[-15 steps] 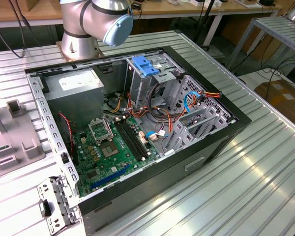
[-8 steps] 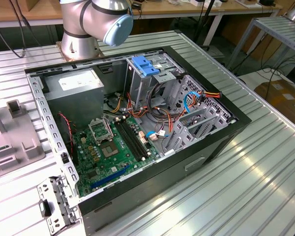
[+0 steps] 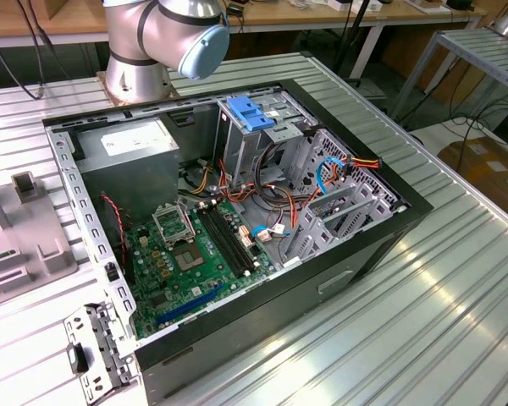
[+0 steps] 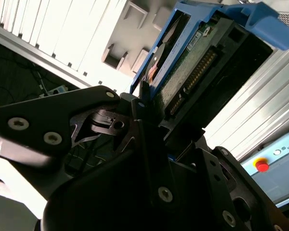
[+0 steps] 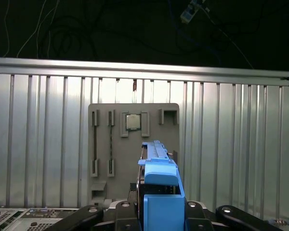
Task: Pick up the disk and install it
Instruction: 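Pick up the disk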
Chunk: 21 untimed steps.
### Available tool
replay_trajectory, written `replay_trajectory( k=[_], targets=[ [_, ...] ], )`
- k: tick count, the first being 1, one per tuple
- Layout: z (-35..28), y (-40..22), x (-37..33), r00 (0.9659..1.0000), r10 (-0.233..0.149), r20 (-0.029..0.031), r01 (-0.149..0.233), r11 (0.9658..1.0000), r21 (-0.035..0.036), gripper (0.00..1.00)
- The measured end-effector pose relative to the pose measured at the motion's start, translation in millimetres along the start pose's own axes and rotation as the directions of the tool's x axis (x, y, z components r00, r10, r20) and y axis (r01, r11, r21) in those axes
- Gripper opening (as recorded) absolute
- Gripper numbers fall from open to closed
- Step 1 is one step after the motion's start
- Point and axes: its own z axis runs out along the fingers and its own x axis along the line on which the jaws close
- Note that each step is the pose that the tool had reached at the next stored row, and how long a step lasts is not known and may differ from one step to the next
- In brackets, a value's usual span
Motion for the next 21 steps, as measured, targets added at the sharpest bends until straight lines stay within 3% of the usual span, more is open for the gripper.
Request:
replay_trajectory(
  k=[21],
  targets=[
    [0.2, -8.9, 0.3, 1.0000, 0.000, 0.0000, 0.000, 1.0000, 0.0000, 0.36]
  ],
)
